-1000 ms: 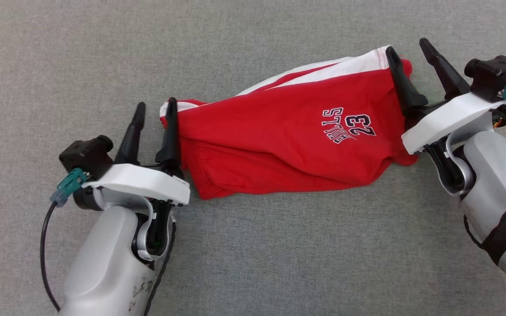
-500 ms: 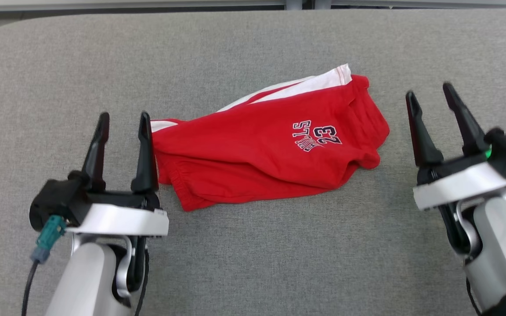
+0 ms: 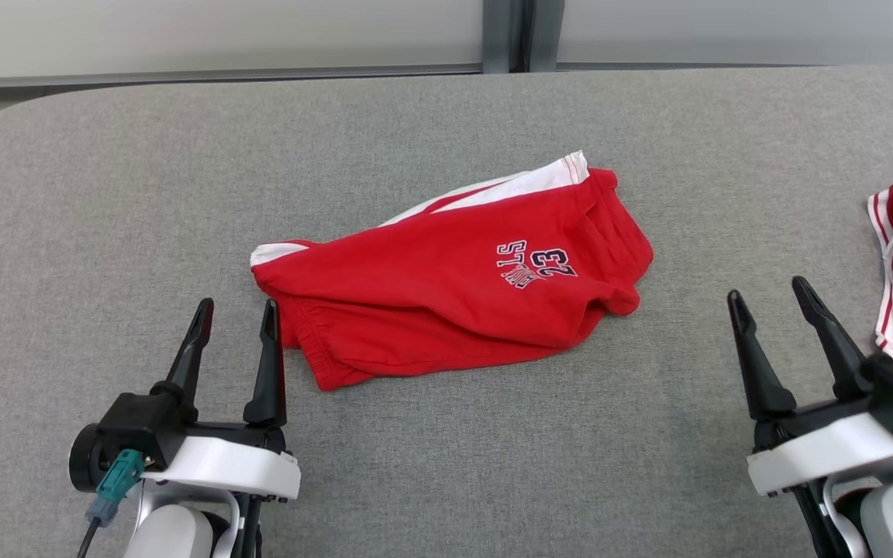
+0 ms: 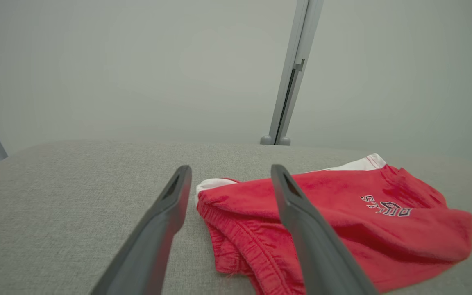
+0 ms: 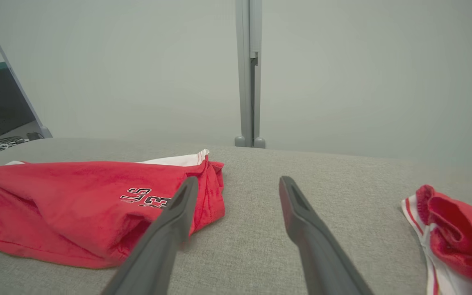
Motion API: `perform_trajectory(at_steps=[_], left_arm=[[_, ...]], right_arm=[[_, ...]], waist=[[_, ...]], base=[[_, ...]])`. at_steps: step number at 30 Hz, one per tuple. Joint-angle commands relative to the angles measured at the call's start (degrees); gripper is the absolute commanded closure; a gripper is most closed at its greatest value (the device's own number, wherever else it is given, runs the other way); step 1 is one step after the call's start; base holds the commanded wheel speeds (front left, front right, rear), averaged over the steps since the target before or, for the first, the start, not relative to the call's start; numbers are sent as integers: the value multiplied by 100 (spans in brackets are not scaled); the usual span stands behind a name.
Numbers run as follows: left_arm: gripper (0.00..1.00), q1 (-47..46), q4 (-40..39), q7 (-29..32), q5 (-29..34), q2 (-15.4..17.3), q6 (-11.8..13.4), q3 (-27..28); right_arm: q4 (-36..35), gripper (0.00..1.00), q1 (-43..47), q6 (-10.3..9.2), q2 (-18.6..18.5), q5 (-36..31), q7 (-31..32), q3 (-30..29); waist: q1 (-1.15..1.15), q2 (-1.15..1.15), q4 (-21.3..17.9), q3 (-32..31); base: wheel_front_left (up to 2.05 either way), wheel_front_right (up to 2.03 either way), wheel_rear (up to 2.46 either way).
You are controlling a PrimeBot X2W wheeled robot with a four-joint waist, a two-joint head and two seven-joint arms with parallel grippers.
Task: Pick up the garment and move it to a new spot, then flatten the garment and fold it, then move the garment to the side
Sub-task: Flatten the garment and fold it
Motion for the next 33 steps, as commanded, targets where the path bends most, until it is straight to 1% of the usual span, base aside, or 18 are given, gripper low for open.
perform_trajectory(at_steps=[1,11,21,27,31,33], left_arm=[[0,56,18,-24,34,35,46,-2],[0,90,115,-2,31,68,94,-56],[0,-92,90,15,-1,112,110,-76],[0,-414,81,7,-5,29,52,-191],[0,-658,132,-9,-18,-51,-18,-286],[0,-764,172,-14,-29,-90,-46,-321]], right_arm=[[-183,0,154,-2,30,-45,113,-66],[-691,0,528,-2,125,-133,403,-248],[-766,0,539,-2,225,-145,444,-318],[-292,0,-82,-2,212,-31,518,-104],[293,0,-670,-2,137,11,552,134],[692,0,-962,-2,107,46,561,261]], waist=[[0,0,-18,-49],[0,0,-58,-134],[0,0,-36,-40],[0,0,213,296],[0,0,442,571],[0,0,532,678]], base=[[0,0,0],[0,0,0],[0,0,0],[0,0,0],[0,0,0],[0,0,0]])
